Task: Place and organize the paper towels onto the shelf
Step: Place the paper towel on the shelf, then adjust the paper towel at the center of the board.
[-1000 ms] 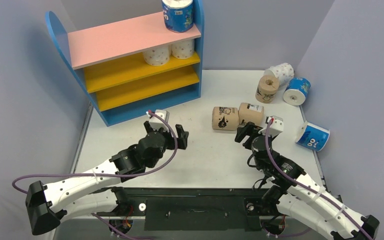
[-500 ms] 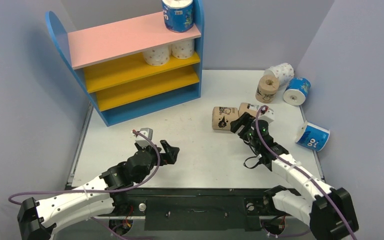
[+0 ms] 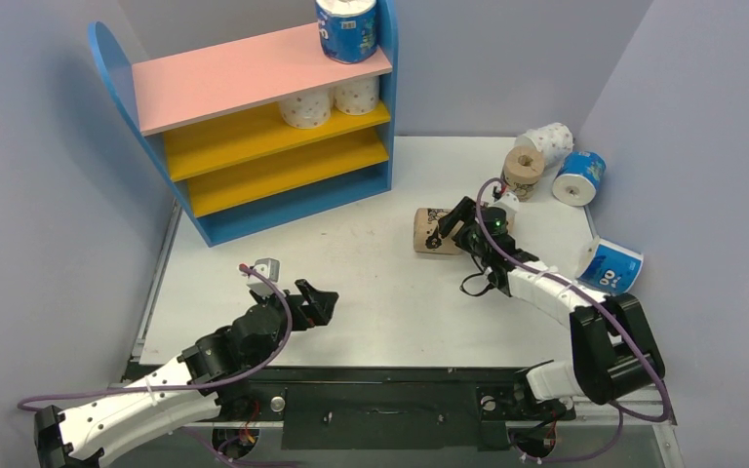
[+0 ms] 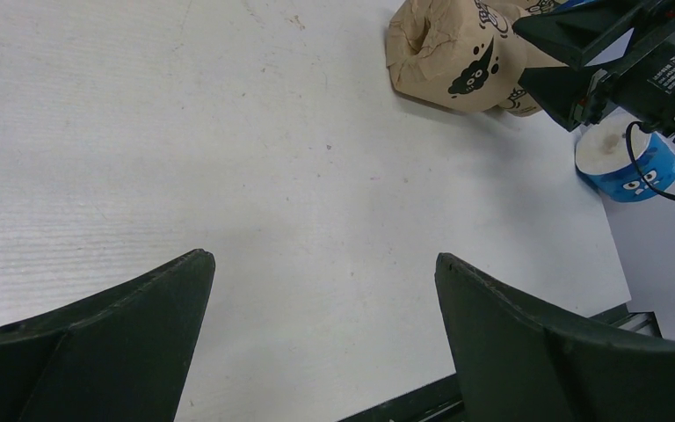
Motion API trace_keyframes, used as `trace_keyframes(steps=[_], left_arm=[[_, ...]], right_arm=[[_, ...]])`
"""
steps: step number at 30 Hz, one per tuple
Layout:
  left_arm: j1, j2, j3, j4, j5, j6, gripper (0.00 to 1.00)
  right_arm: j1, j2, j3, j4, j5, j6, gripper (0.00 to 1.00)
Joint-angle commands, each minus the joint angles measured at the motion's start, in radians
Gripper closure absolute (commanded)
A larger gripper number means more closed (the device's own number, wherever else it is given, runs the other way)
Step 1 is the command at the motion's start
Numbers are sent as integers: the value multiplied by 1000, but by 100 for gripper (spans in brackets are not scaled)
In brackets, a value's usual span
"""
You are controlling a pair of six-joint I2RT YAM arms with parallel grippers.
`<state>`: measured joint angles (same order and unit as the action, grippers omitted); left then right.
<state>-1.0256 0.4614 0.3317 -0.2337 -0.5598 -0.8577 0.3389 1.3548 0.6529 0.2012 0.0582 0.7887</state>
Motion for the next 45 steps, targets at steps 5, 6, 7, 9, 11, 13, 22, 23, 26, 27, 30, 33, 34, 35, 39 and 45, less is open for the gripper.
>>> trace_keyframes(steps=[5,6,7,9,11,13,22,23,26,27,30,33,34,35,39,45], left_arm=[[5,29,7,16,-16,11,4],[5,32,7,21,-15,12,4],[5,38,7,25,-15,12,4],[5,46,6,34,-13,14,4],[5,54,5,48,-10,16,4],[5,62,4,58,-7,16,4],[5,101,10,73,3,17,4],[5,100,10,76,2,17,4],[5,99,6,83,4,15,4],[5,100,4,85,6,13,4],[5,101,2,86,13,10,4],[5,93,4,74,13,11,4],[5,90,4,66,12,9,4],[5,81,2,62,11,8,4],[5,50,-18,52,1,3,4],[5,14,-33,27,-10,-7,4]], right_arm=[[59,71,53,87,-2,-24,29],[87,71,50,84,7,-24,29],[99,69,49,83,11,-23,29],[143,64,41,79,30,-14,29],[188,53,29,79,45,1,29],[211,30,15,81,60,18,29],[212,-103,-60,61,139,65,25],[206,-121,-75,74,140,75,25],[194,-135,-107,117,130,130,22],[191,-128,-114,138,118,141,21],[172,-88,-124,197,84,200,20],[147,-51,-144,269,53,253,19],[137,-29,-147,306,37,260,19],[133,-19,-148,320,30,269,19],[119,43,-130,364,6,288,19],[108,120,-119,420,-16,315,21]])
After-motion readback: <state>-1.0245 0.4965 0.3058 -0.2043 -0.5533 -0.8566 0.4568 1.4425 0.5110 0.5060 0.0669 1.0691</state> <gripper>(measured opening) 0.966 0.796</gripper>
